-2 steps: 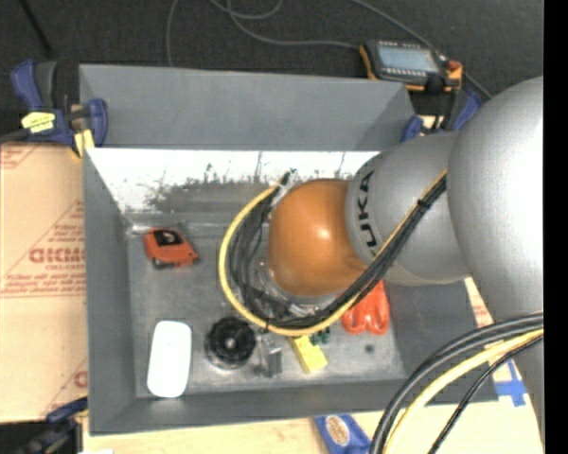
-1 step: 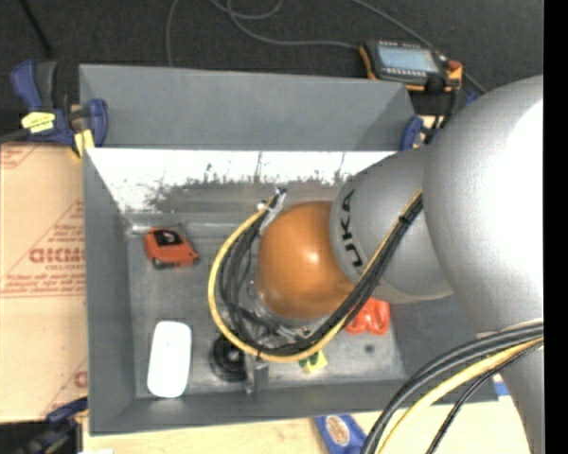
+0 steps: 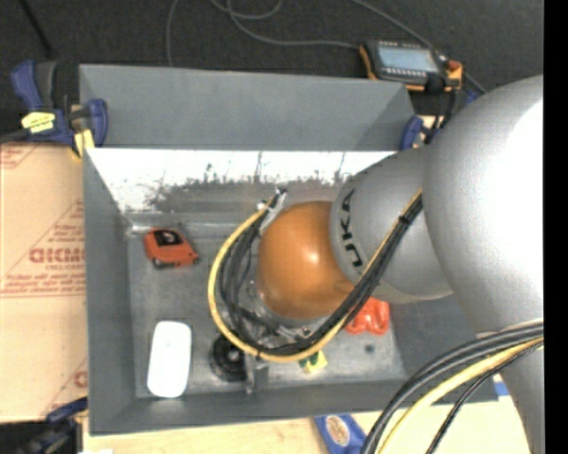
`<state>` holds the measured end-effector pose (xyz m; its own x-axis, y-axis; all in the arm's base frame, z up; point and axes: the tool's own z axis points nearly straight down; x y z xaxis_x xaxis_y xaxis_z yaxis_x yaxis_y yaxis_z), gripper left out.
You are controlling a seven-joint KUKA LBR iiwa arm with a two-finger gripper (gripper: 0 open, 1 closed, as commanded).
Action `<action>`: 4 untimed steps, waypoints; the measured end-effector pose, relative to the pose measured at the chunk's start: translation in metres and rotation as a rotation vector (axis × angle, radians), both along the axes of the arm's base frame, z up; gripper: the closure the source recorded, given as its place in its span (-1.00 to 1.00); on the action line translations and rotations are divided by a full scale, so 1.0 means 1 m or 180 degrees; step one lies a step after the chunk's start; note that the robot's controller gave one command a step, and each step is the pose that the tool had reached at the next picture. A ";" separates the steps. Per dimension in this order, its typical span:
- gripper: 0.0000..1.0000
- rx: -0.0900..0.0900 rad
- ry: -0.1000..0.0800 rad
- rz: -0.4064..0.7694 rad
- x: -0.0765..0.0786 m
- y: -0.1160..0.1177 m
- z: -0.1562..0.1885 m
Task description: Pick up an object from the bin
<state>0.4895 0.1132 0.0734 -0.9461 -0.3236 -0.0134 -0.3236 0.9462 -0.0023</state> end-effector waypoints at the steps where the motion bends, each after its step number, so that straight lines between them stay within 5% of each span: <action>1: 1.00 -0.0013 0.0060 0.0015 -0.001 0.013 0.041; 2: 1.00 -0.0008 0.0048 0.0026 0.000 0.017 0.055; 3: 1.00 -0.0014 0.0034 0.0323 0.012 -0.007 0.082; 4: 1.00 -0.0009 0.0052 0.0287 0.019 -0.028 0.144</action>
Offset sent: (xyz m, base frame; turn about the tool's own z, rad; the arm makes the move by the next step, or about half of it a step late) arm -0.0152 -0.0649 0.1234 -0.0903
